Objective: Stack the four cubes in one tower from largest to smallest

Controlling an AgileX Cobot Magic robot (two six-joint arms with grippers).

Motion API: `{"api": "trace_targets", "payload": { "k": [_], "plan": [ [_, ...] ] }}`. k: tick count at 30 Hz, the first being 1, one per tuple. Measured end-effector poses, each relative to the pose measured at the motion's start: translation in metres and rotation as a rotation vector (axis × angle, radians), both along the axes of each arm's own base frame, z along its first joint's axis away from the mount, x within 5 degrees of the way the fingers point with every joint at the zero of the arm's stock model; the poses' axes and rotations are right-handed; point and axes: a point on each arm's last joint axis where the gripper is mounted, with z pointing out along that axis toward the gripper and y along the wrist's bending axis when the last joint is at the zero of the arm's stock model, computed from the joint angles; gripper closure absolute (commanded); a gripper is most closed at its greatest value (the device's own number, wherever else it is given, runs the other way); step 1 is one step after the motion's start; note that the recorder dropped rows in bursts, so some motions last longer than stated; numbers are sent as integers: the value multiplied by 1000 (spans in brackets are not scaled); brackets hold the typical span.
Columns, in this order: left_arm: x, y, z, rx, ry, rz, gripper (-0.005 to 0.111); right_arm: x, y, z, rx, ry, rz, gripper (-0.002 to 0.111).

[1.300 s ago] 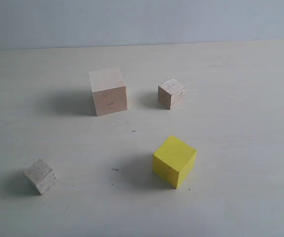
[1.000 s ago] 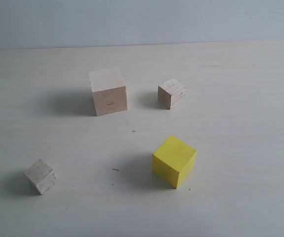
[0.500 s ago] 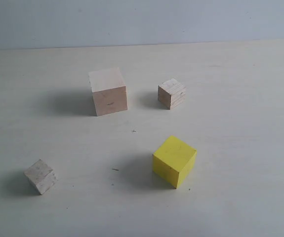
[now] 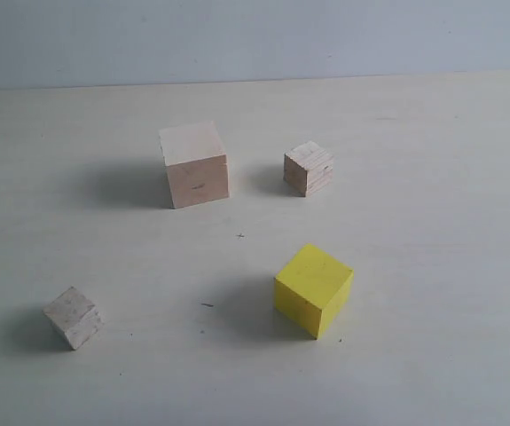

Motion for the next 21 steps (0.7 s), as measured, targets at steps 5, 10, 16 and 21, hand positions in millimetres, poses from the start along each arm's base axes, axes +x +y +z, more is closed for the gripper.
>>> {"api": "trace_targets", "payload": {
  "k": [5,10,16,21],
  "plan": [
    [2,0,15,-11,-165,4,107,2,2,23,35,-248,18,108],
    [1,1,29,-17,-325,8,107,-4,3,50,59,-560,37,108],
    [0,1,34,-16,-374,9,107,-8,3,61,76,-686,43,108],
    [-3,1,45,-97,-455,7,107,-14,2,72,170,-815,53,108]
  ]
}}
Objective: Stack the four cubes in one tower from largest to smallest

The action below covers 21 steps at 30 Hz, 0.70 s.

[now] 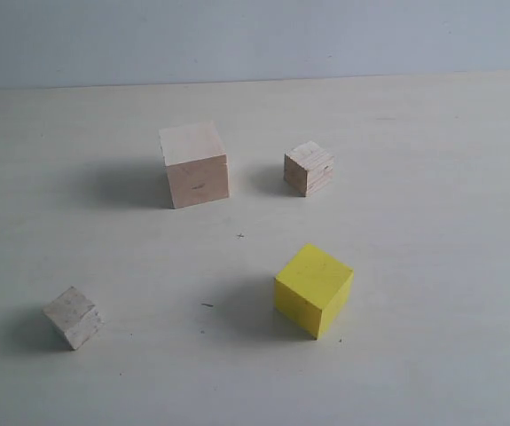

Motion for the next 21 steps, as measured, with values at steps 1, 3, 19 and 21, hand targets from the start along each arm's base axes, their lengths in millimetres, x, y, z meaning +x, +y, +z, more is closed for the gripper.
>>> {"api": "trace_targets", "payload": {
  "k": [1,3,19,21],
  "plan": [
    [-1,0,4,-5,-8,-2,107,-2,0,4,14,-18,8,108],
    [-5,0,20,-12,-30,-4,107,-6,0,18,33,-48,26,108],
    [86,-67,133,336,716,-449,107,75,79,109,-127,581,701,108],
    [101,-85,120,424,842,-523,107,98,108,77,-151,836,901,108]
  ]
}}
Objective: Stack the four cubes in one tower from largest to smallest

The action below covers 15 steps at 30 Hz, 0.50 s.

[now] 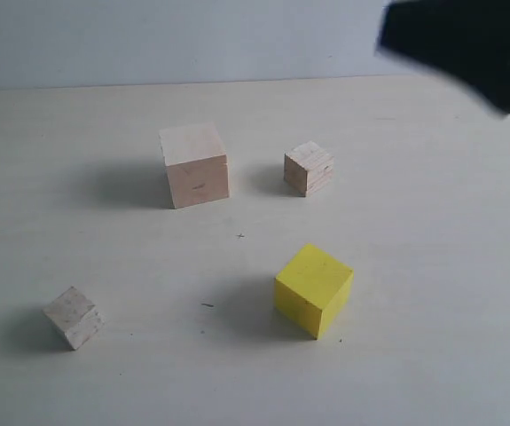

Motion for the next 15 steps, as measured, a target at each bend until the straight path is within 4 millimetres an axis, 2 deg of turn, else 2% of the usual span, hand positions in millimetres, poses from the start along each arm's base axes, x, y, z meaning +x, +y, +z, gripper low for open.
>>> {"api": "trace_targets", "payload": {
  "k": [1,3,6,8,12,15],
  "plan": [
    [7,-6,-7,25,44,-19,107,8,11,-16,-32,103,91,108],
    [15,-11,-16,56,86,-30,107,25,25,-43,-74,264,165,108],
    [22,-15,-19,55,77,-30,107,40,32,-66,-112,369,173,108],
    [24,-16,-17,38,48,-26,107,47,32,-71,-116,377,119,108],
    [25,-17,-14,20,27,-23,107,67,24,-72,-59,371,-110,108],
    [24,-18,-14,-1,37,-23,107,77,19,-66,-148,219,-167,108]
  ]
}}
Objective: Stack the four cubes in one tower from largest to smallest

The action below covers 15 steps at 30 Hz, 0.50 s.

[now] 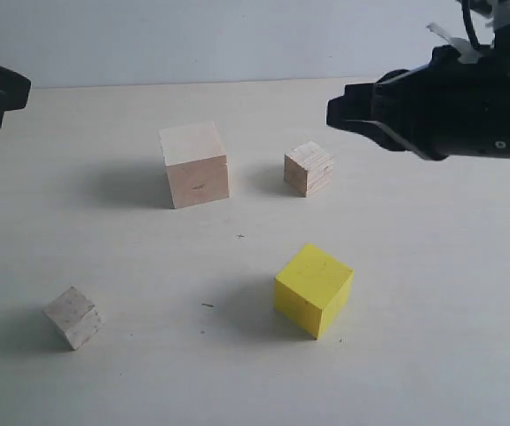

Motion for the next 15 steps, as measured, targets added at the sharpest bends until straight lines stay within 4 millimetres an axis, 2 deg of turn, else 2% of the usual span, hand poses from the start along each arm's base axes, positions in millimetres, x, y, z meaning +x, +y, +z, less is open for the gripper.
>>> {"api": "trace_targets", "payload": {
  "k": [3,7,9,12,15],
  "plan": [
    [-1,-2,0,-33,18,1,107,10,-2,16,-74,-134,-24,108],
    [0,-3,2,-63,4,6,107,27,-14,37,-85,-187,-229,108],
    [1,-3,3,-68,-4,8,107,33,-23,44,-148,-224,-324,108],
    [1,-4,4,-77,-18,10,107,37,-33,47,-328,-304,-373,108],
    [2,-4,6,-86,-33,13,107,38,-37,44,-420,-316,-378,108]
  ]
}}
